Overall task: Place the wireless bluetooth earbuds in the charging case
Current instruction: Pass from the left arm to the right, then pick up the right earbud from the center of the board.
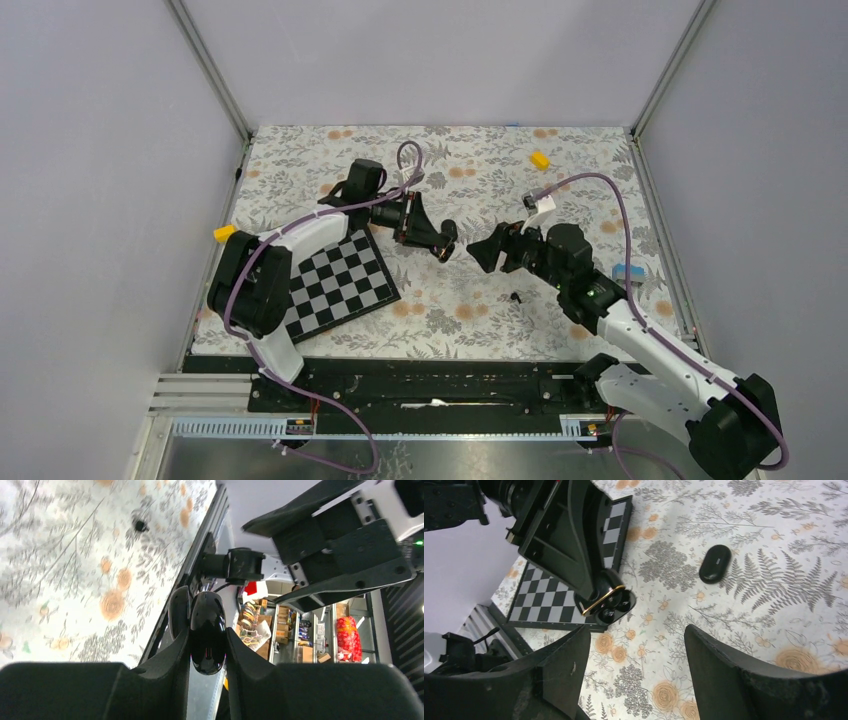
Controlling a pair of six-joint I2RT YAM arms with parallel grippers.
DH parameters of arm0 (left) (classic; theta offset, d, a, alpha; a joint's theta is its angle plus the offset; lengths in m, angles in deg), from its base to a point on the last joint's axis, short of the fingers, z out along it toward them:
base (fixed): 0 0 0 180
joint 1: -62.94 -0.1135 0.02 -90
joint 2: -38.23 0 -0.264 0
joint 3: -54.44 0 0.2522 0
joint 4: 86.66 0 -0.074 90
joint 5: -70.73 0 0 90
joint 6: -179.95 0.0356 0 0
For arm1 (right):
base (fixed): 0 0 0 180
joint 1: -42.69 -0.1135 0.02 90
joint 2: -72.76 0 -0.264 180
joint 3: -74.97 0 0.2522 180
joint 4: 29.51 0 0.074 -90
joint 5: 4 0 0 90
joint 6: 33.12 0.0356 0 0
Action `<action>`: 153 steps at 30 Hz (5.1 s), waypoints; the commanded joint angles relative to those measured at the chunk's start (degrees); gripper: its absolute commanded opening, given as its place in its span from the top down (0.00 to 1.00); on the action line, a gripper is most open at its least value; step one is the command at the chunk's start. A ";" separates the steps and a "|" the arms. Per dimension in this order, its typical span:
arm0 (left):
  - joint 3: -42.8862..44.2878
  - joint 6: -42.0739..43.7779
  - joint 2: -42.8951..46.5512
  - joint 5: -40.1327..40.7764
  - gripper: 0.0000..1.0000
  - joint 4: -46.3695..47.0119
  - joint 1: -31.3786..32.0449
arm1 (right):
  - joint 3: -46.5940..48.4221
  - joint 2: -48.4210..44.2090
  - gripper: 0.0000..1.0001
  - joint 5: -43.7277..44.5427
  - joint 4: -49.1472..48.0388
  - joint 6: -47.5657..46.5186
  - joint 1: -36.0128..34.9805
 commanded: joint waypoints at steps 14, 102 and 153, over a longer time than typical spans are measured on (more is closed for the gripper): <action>-5.28 -2.77 1.51 -4.34 1.00 8.57 -0.27 | -5.52 2.42 0.36 -13.38 -2.50 15.14 15.71; -13.74 -70.73 -2.20 -1.02 0.01 92.77 -8.88 | -1.70 30.91 0.96 -34.28 -43.52 34.65 9.61; 3.02 10.61 -4.51 44.37 0.01 -9.44 31.12 | 3.21 -4.73 1.00 16.68 35.67 7.13 22.92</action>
